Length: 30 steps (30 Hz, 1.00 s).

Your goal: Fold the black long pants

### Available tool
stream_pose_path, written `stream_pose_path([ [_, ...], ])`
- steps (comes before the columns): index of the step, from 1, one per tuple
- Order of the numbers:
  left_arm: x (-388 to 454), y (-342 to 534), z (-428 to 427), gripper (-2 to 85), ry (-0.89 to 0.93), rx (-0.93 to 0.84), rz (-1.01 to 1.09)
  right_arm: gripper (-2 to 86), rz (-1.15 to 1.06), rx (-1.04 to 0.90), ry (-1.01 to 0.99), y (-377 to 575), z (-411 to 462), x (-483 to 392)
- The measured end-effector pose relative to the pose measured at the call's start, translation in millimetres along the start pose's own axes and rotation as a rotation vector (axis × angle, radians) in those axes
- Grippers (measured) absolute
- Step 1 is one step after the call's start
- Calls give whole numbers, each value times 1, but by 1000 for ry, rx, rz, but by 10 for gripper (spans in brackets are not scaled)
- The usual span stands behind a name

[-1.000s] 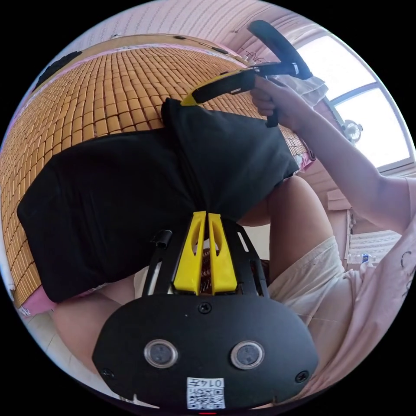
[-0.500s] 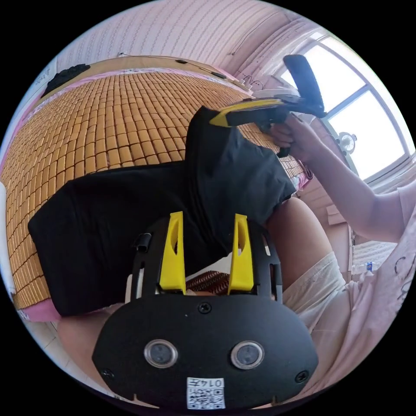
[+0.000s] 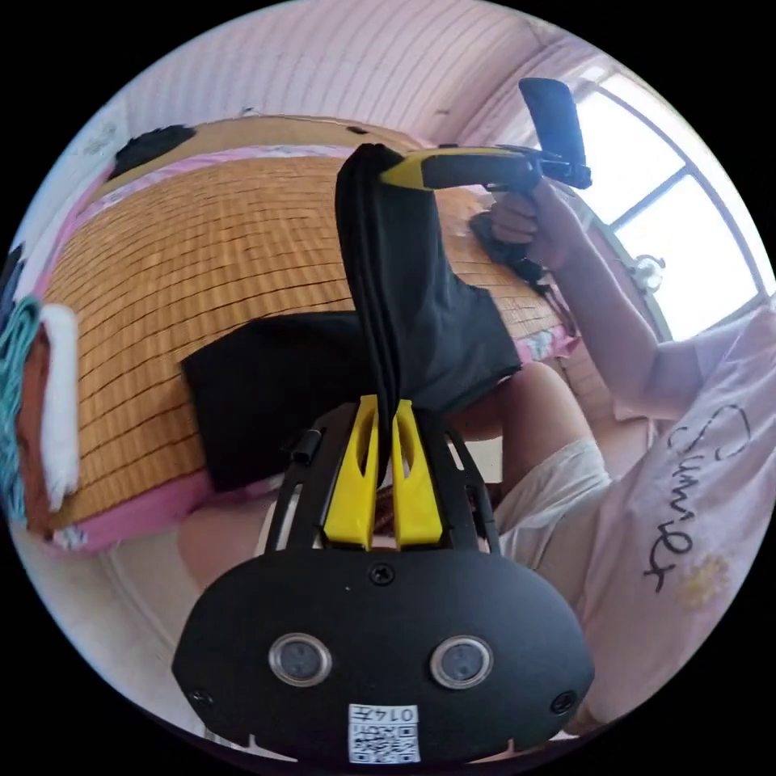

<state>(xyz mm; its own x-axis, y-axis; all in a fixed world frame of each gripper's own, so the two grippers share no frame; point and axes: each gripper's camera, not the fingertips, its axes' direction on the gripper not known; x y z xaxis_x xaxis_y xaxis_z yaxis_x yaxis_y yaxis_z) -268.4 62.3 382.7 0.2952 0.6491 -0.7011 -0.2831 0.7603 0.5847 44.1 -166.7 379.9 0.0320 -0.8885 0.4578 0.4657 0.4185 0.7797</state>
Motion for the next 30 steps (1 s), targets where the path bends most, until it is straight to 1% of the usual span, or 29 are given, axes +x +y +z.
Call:
stream_pose_path([
  [2, -41, 18, -9, 38, -140, -29, -177, 44, 74, -92, 115, -26, 55, 14],
  [4, -63, 29, -11, 56, -223, -84, -272, 52, 143, -152, 186, -25, 73, 24],
  [6, -63, 36, -18, 63, -290, -62, -282, 48, 169, -135, 195, -9, 65, 26],
  [7, -56, 38, -21, 63, -320, -35, -258, 41, 188, -138, 219, 9, 55, 29],
  [9, -41, 36, -17, 60, -318, -3, -200, 17, 236, -178, 286, 43, 40, 33],
  [11, -13, 26, 2, 52, -211, 36, -74, 5, 353, -224, 345, 90, 22, 41],
  [12, -4, 22, 10, 50, -169, 42, -41, 4, 381, -230, 344, 100, 19, 42],
  [13, 14, 16, 27, 45, -75, 50, 27, 1, 432, -240, 331, 115, 16, 43],
  [14, 34, 9, 48, 37, 16, 35, 85, -1, 460, -252, 317, 124, 19, 43],
  [16, 64, 0, 79, 19, 93, -19, 173, -2, 443, -291, 306, 121, 32, 42],
  [18, 89, -8, 107, -1, 79, -86, 266, -3, 379, -344, 324, 106, 49, 40],
  [19, 101, -10, 122, -5, 28, -120, 320, -3, 332, -370, 357, 94, 59, 40],
  [21, 111, -10, 143, -8, -41, -192, 358, -4, 286, -449, 412, 83, 82, 47],
  [22, 115, -8, 154, -9, -65, -215, 368, -5, 259, -532, 421, 83, 99, 53],
  [23, 117, -5, 161, -9, -81, -207, 368, -5, 228, -503, 424, 80, 96, 53],
  [26, 123, 1, 159, -10, -78, -191, 346, -5, 255, -583, 357, 70, 85, 63],
  [28, 130, 7, 155, -9, -87, -171, 365, -5, 264, -531, 382, 67, 76, 66],
  [30, 134, 13, 161, -9, -110, -178, 378, -4, 284, -596, 400, 77, 86, 79],
])
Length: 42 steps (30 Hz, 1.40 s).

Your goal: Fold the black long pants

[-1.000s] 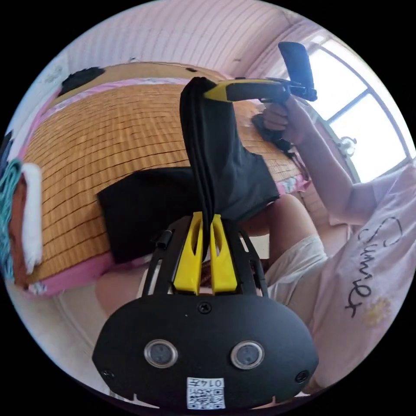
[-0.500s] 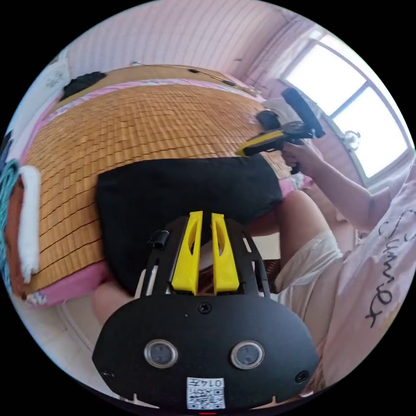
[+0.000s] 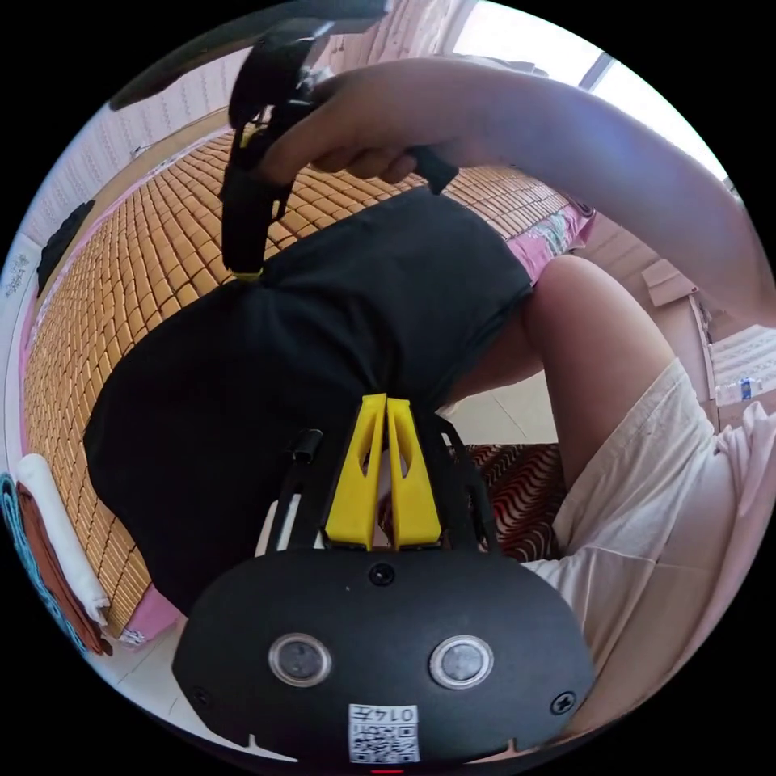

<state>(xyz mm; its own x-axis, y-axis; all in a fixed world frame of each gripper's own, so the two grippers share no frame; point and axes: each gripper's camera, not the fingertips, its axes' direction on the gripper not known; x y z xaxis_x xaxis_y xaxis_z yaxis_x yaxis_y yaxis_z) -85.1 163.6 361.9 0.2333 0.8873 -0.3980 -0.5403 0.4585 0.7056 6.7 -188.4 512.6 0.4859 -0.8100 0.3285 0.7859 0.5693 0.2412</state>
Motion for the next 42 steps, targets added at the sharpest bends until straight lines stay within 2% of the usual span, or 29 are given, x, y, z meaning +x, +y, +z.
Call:
stream_pose_path([
  [4, 7, 5, 0, -2, 4, 28, 4, -3, 101, 117, -104, 42, -19, 33],
  [7, 24, 14, -19, 34, 40, 203, 132, 0, 248, 223, -96, 118, -40, 61],
  [9, 36, 14, -23, 57, 68, 257, 197, 4, 372, 250, -97, 172, -44, 81],
  [12, 56, 8, -18, 86, 115, 311, 271, 41, 550, 198, -196, 255, -36, 111],
  [14, 75, 1, -9, 117, 131, 334, 338, 97, 635, 136, -298, 303, -20, 124],
  [18, 99, -11, 9, 190, 45, 328, 359, 141, 682, 13, -472, 336, 18, 135],
  [20, 110, -22, 20, 201, 59, 291, 383, 126, 649, -3, -527, 342, 29, 135],
  [23, 118, -33, 25, 205, 65, 291, 394, 45, 618, 64, -499, 354, 15, 135],
  [25, 120, -40, 25, 196, 66, 293, 398, 31, 559, 153, -562, 365, -1, 136],
  [27, 119, -48, 26, 151, 76, 236, 371, 29, 484, 269, -654, 379, -20, 139],
  [29, 113, -54, 22, 52, 1, 198, 293, 35, 469, 367, -690, 404, -34, 151],
  [31, 108, -51, 16, 31, 14, 218, 298, 48, 586, 452, -700, 431, -31, 172],
  [32, 104, -48, 12, 25, 41, 231, 293, 84, 701, 502, -726, 449, -21, 188],
  [35, 97, -40, 1, 20, 79, 238, 299, 180, 863, 537, -796, 466, 8, 212],
  [36, 97, -38, -2, 20, 80, 240, 306, 180, 879, 534, -799, 466, 13, 214],
  [40, 93, -27, -17, 19, 77, 263, 328, 46, 912, 602, -866, 477, 30, 218],
  [42, 89, -26, -24, 20, 86, 292, 328, 33, 916, 710, -954, 497, 28, 222],
])
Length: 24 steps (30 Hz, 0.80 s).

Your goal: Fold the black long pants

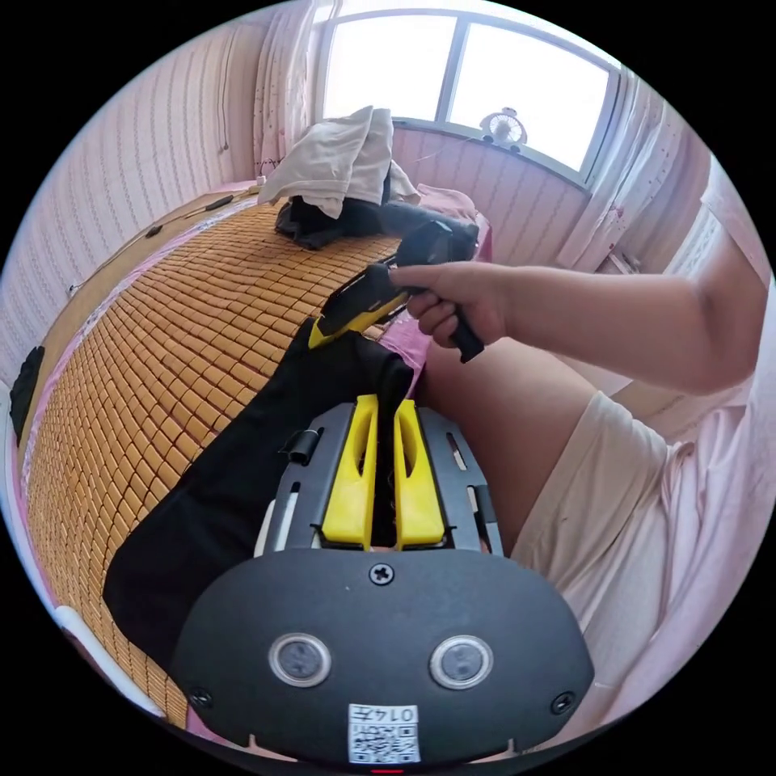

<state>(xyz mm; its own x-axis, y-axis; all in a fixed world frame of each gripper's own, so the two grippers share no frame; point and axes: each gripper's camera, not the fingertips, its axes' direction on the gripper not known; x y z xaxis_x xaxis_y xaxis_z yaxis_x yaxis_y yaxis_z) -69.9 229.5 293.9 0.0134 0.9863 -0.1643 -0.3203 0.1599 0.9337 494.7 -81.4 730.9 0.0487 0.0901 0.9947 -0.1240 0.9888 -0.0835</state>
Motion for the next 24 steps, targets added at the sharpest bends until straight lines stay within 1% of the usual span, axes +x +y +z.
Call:
stream_pose_path([
  [2, -7, -8, -9, 20, 40, 79, 9, 25, 10, 84, -116, 9, -36, 5],
  [4, -12, -20, -17, 19, 81, 152, 8, 22, -10, 166, -147, 18, -68, -1],
  [6, -19, -31, -25, 18, 130, 231, -12, 21, -52, 239, -150, 28, -99, -15],
  [8, -41, -36, -37, 18, 256, 318, -137, 21, -122, 304, -97, 39, -124, -44],
  [9, -47, -34, -40, 18, 281, 332, -167, 21, -138, 311, -79, 41, -124, -53],
  [10, -60, -27, -47, 19, 304, 357, -213, 22, -172, 300, -55, 42, -118, -70],
  [12, -77, -9, -61, 21, 301, 366, -265, 24, -233, 206, -56, 37, -87, -94],
  [13, -86, 7, -70, 24, 309, 346, -290, 26, -290, 105, -74, 33, -56, -110],
  [14, -95, 26, -81, 30, 323, 313, -315, 29, -347, -10, -90, 31, -18, -125],
  [15, -99, 37, -86, 33, 332, 291, -331, 32, -370, -66, -93, 31, 3, -132],
  [16, -106, 58, -94, 43, 346, 232, -370, 37, -407, -177, -85, 34, 48, -144],
  [17, -113, 81, -103, 54, 342, 166, -423, 45, -430, -282, -46, 40, 92, -151],
  [18, -116, 93, -107, 59, 327, 138, -455, 50, -436, -323, -15, 43, 111, -153],
  [19, -123, 115, -117, 69, 272, 91, -522, 51, -458, -366, 59, 51, 140, -156],
  [21, -134, 142, -129, 78, 144, 33, -586, 49, -486, -341, 150, 63, 157, -158],
  [22, -145, 157, -133, 83, 86, 3, -675, 50, -496, -297, 205, 70, 155, -159],
  [23, -157, 166, -137, 86, 104, 31, -762, 54, -497, -243, 257, 77, 147, -158],
  [24, -162, 168, -137, 87, 122, 53, -786, 62, -495, -219, 280, 81, 143, -157],
])
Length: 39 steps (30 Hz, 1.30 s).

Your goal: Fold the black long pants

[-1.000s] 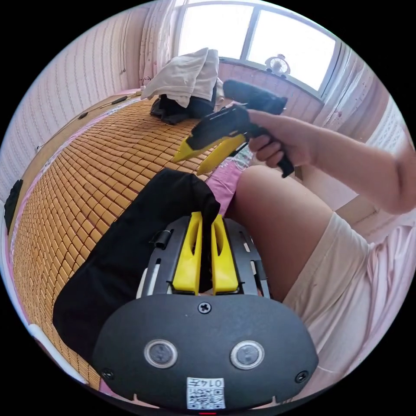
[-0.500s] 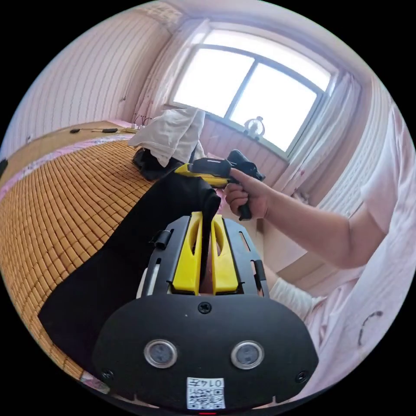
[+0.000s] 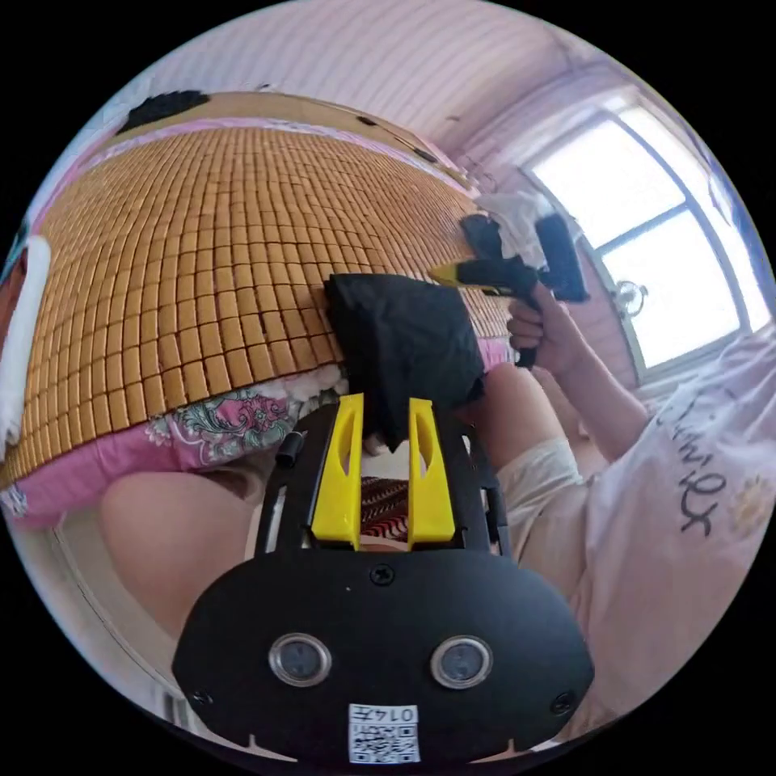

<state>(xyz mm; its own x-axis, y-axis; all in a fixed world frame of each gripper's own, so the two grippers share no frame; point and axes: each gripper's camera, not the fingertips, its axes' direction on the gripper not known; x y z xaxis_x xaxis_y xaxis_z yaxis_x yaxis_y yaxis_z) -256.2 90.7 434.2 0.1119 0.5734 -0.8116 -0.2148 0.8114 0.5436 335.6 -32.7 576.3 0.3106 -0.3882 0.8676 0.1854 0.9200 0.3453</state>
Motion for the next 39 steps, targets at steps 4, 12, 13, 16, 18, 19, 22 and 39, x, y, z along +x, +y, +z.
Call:
stream_pose_path([
  [4, -12, -24, 11, 117, -31, 52, -40, 129, 131, 31, 232, 33, -16, 13],
  [12, -9, -47, 49, 144, -125, -91, -27, 134, 227, -94, 358, 63, 43, 6],
  [13, -6, -44, 46, 141, -130, -80, -17, 130, 198, -96, 397, 64, 51, -5],
  [16, -2, -38, 41, 146, -133, -67, -16, 126, 161, -71, 453, 69, 66, -29],
  [18, 0, -35, 34, 146, -112, -18, -27, 126, 162, -58, 447, 72, 71, -39],
  [19, 2, -33, 30, 149, -105, 12, -22, 125, 164, -51, 442, 74, 74, -45],
  [22, 8, -31, 23, 158, -139, 68, -14, 123, 139, -50, 468, 77, 87, -64],
  [39, 9, 35, -36, 57, -49, 238, -100, 25, -336, -37, 412, 50, 110, -281],
])
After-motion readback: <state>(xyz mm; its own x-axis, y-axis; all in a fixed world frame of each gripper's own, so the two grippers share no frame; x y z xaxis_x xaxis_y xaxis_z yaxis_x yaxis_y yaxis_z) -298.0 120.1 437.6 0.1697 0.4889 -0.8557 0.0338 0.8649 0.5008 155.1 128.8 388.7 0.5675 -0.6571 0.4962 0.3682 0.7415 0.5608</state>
